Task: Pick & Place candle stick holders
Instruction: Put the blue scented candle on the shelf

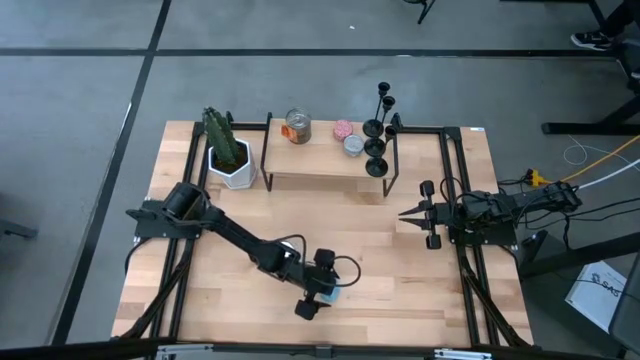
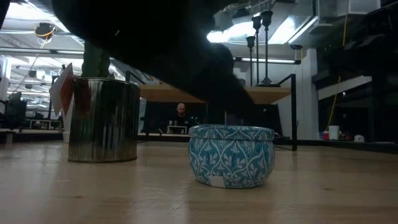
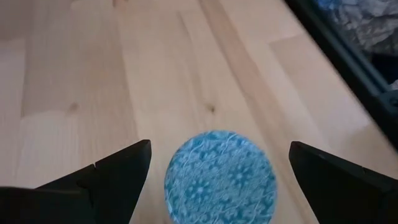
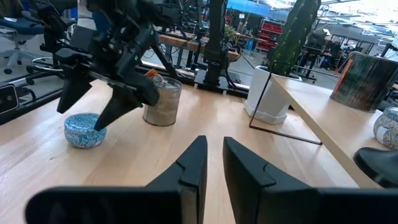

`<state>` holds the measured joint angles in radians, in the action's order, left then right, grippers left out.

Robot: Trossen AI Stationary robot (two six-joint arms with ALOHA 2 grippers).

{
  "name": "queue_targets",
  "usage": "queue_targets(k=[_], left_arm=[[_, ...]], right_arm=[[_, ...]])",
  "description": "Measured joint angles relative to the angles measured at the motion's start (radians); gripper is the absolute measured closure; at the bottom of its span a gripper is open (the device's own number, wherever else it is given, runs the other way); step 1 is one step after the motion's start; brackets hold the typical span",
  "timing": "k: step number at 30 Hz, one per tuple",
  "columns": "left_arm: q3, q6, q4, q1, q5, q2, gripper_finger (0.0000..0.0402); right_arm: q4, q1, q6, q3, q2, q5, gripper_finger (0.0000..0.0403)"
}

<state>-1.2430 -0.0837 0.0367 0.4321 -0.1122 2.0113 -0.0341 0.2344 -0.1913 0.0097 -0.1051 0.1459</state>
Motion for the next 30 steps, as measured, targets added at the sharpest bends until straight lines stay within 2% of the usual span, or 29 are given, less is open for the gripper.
queue_targets(k=[18, 24, 30], left_arm=[[0.028, -0.008, -0.006, -0.002, -0.004, 0.029, 0.0024], [0.027, -0.001, 0.108, -0.002, 0.022, 0.096, 0.0024], [0.027, -0.007, 0.116, -0.007, 0.02, 0.1, 0.0036]], right_arm=[[0.0, 0.0, 0.0, 0.0, 0.0, 0.0, 0.0348], [0.0, 0.0, 0.0, 0.0, 0.0, 0.0, 0.0348], [0.0, 0.0, 0.0, 0.0, 0.0, 0.0, 0.0348]])
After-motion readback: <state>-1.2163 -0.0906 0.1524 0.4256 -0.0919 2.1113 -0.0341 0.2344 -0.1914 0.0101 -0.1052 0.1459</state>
